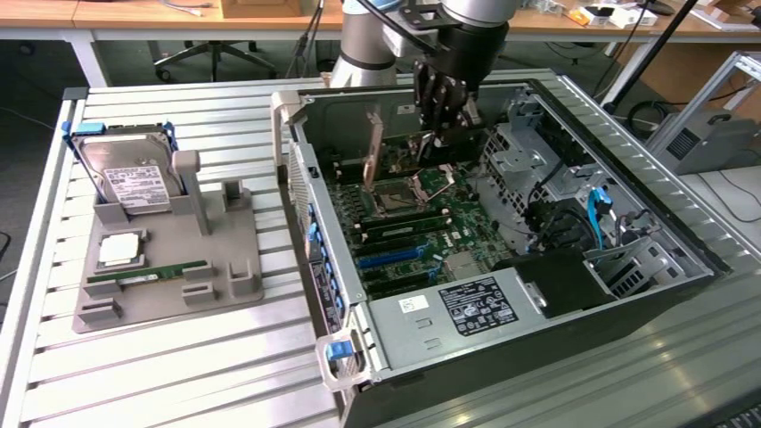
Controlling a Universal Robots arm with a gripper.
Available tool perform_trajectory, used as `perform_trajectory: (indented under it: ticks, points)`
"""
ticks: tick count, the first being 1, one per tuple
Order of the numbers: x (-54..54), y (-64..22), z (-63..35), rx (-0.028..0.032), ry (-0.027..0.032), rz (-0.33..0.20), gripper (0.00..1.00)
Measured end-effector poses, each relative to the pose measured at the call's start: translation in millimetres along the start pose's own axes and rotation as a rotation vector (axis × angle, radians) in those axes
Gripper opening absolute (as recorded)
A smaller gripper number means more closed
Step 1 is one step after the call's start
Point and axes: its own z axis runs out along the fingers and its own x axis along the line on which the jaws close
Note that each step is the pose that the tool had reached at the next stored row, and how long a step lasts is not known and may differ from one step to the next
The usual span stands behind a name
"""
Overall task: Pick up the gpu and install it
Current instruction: 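Insert the gpu into the slot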
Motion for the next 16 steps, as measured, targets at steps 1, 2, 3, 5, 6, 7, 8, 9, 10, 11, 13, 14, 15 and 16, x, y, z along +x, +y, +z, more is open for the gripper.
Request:
perform_trajectory:
  ticks: [1,2,3,5,6,7,8,9,10,11,13,14,15,16]
  points:
    - [0.0,0.0,0.0,-0.0002,-0.0001,-0.008,0.3]
    - [0.0,0.0,0.1,-0.0006,-0.0003,-0.022,0.3]
    - [0.0,0.0,0.0,-0.0009,-0.0004,-0.031,0.3]
    - [0.0,0.0,0.1,-0.0015,-0.0006,-0.051,0.3]
    - [0.0,0.0,0.1,-0.0017,-0.0008,-0.062,0.3]
    - [0.0,0.0,0.1,-0.0021,-0.0009,-0.075,0.3]
    - [0.0,0.0,0.1,-0.0024,-0.001,-0.084,0.3]
    - [0.0,0.0,0.1,-0.0026,-0.0011,-0.092,0.3]
    - [0.0,0.0,0.2,-0.0028,-0.0013,-0.101,0.3]
    - [0.0,0.0,0.2,-0.003,-0.0013,-0.108,0.3]
    - [0.0,0.0,0.2,-0.0035,-0.0016,-0.126,0.3]
    - [0.0,0.0,0.2,-0.0039,-0.0018,-0.14,0.3]
    - [0.0,0.0,0.2,-0.0041,-0.0018,-0.148,0.3]
    - [0.0,0.0,0.2,-0.0043,-0.002,-0.155,0.3]
